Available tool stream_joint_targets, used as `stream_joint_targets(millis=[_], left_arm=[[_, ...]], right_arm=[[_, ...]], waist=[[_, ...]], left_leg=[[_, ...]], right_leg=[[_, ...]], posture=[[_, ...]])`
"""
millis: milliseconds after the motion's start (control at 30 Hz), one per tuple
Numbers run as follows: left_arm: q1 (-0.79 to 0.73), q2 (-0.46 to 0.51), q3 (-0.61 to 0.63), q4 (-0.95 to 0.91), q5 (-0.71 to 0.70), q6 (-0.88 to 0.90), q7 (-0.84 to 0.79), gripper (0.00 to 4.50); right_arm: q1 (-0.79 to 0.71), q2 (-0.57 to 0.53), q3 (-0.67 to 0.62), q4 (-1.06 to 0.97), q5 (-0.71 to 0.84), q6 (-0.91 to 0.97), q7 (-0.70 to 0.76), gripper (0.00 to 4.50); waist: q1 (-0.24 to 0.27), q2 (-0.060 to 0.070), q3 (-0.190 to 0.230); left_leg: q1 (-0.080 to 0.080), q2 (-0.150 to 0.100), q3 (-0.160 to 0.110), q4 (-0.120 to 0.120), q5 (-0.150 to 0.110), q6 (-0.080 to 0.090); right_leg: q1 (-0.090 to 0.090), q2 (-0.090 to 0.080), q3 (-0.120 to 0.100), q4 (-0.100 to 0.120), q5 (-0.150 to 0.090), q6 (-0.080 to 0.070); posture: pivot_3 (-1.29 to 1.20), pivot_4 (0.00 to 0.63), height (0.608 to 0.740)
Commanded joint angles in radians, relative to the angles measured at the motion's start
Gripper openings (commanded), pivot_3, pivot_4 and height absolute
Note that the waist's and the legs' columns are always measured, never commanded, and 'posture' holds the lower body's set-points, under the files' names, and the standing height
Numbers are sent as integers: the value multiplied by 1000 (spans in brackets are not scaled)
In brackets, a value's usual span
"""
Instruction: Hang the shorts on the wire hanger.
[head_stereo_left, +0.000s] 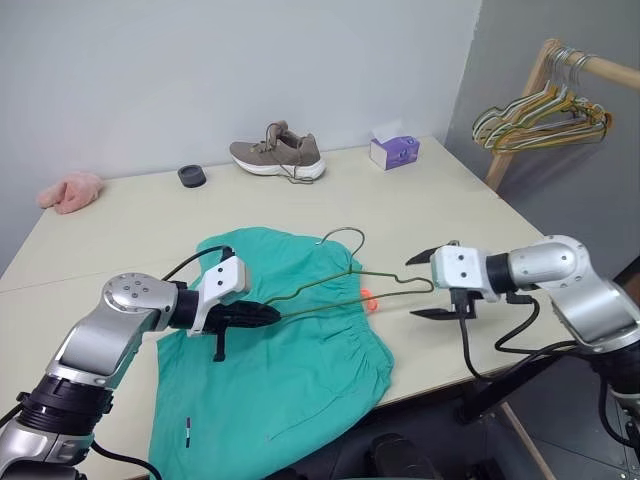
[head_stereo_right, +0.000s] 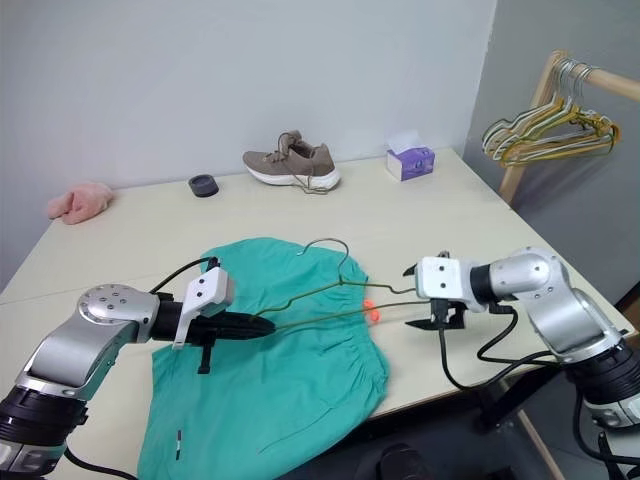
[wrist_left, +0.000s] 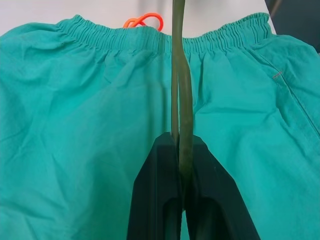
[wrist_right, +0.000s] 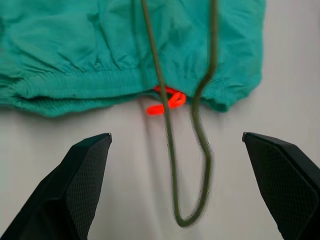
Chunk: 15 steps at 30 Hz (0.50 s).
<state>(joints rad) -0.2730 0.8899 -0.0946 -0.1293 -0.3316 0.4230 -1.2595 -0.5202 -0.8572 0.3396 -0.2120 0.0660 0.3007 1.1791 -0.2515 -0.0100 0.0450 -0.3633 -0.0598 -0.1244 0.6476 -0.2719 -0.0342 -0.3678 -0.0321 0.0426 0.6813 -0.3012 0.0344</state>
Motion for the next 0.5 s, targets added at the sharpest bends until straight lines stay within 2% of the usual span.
stream_joint_targets(millis=[33, 100, 167, 500], left_arm=[[-27, 21, 6, -48, 7, -21, -12, 0], [-26, 25, 5, -55, 8, -20, -11, 0], [-24, 27, 6, -62, 9, -17, -10, 0], [-17, 24, 8, -69, 24, -23, 1, 0]], right_arm=[[-53, 20, 41, -5, -37, 53, 25, 4472], [-78, 36, 66, 15, -49, 89, 36, 4110], [-104, 57, 86, 38, -60, 108, 44, 3545], [-134, 87, 107, 28, -43, 224, 89, 64]], waist=[[0, 0, 0], [-1, 0, 0], [0, 0, 0], [2, 0, 0]], left_leg=[[0, 0, 0, 0, 0, 0], [0, 0, 0, 0, 0, 0], [0, 0, 0, 0, 0, 0], [0, 0, -1, 0, 0, 0]], right_leg=[[0, 0, 0, 0, 0, 0], [0, 0, 0, 0, 0, 0], [0, 0, 0, 0, 0, 0], [0, 0, -1, 0, 0, 0]], posture=[[-281, 0, 740], [-279, 0, 740], [-276, 0, 740], [-270, 0, 740]])
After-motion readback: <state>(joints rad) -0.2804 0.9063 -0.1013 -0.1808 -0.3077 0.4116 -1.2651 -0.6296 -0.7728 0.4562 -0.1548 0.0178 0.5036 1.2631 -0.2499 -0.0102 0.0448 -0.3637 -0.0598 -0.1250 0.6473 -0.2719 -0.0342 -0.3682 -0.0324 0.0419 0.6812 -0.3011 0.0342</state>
